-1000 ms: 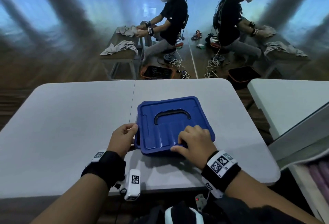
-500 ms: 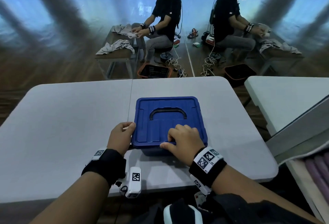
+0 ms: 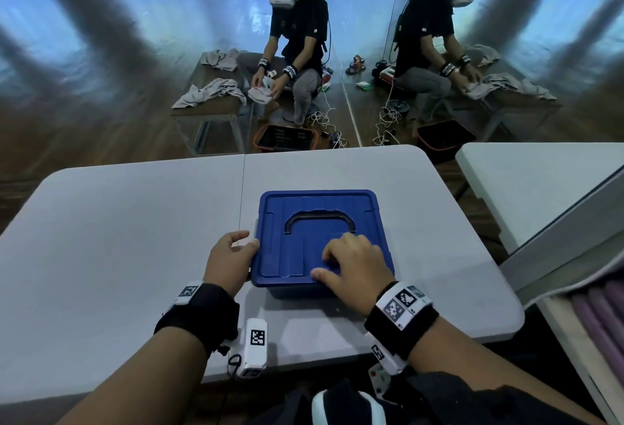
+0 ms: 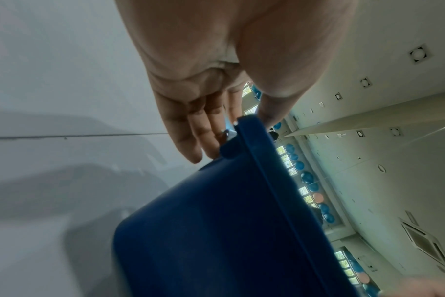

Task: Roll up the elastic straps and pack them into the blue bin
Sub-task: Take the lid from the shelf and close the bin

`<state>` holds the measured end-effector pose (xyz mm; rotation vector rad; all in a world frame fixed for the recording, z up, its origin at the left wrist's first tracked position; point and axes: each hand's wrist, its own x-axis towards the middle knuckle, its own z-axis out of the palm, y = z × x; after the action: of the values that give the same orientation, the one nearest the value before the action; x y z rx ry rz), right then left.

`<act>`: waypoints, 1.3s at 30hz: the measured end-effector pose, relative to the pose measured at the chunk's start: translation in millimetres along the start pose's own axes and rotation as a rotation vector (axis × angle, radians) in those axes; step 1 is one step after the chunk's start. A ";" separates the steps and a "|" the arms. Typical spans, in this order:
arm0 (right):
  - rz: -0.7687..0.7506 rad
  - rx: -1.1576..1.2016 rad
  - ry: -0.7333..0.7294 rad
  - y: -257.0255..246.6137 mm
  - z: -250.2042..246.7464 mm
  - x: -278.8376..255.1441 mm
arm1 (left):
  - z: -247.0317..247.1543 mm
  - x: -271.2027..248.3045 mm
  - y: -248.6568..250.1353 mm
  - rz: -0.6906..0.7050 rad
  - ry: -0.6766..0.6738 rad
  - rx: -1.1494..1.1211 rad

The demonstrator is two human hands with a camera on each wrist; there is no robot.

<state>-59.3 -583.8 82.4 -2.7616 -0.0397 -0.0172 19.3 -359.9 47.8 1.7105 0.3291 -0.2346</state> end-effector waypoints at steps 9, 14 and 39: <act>0.632 0.444 0.046 71.3 -14.8 13.7 | -6.5 2.5 7.7 0.085 0.030 0.000; 0.719 0.823 0.084 79.7 -4.0 8.9 | -5.2 6.3 15.0 0.032 0.033 -0.069; 0.663 1.093 0.132 94.6 -13.2 18.6 | -7.7 2.6 25.0 -0.111 -0.222 -0.004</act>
<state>-38.0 -676.1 59.9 -1.5733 0.6824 0.0004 30.1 -355.7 71.4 1.6453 0.2600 -0.5006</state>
